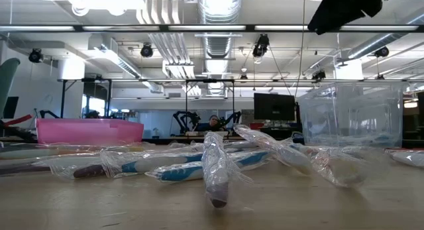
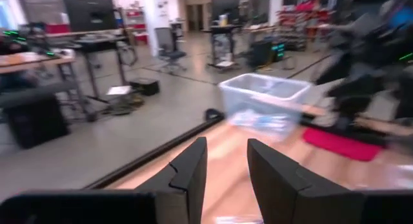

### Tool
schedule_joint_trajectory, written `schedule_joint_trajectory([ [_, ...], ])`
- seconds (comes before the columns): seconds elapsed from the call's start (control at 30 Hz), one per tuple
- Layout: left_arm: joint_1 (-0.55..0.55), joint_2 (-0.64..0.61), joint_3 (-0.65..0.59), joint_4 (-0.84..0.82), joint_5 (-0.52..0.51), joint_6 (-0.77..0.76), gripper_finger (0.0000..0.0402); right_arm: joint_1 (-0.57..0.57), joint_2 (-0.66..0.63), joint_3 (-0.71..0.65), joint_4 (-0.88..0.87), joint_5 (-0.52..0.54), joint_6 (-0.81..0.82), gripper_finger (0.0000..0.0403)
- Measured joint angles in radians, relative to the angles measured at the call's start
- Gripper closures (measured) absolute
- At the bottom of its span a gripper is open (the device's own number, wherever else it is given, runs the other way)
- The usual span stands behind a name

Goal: Pick & Place Toothbrushes
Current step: Put the green toothbrush into the green bin

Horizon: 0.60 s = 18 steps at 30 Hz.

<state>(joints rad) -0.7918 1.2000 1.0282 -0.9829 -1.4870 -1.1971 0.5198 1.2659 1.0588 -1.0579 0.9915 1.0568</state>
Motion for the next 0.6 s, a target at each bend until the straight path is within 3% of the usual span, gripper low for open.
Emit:
schedule_joint_trajectory([
  [0.27, 0.125, -0.004, -0.038, 0.043, 0.074, 0.151, 0.0320, -0.010, 0.001, 0.153, -0.011, -0.286, -0.094, 0.0202],
  [0.43, 0.180, -0.005, -0.038, 0.273, 0.199, 0.516, 0.0329, -0.010, 0.001, 0.189, -0.040, -0.519, 0.000, 0.0208],
  [0.6, 0.243, -0.006, -0.073, 0.650, 0.398, 0.952, 0.0330, 0.016, 0.001, 0.188, -0.067, -0.736, 0.152, 0.0215],
])
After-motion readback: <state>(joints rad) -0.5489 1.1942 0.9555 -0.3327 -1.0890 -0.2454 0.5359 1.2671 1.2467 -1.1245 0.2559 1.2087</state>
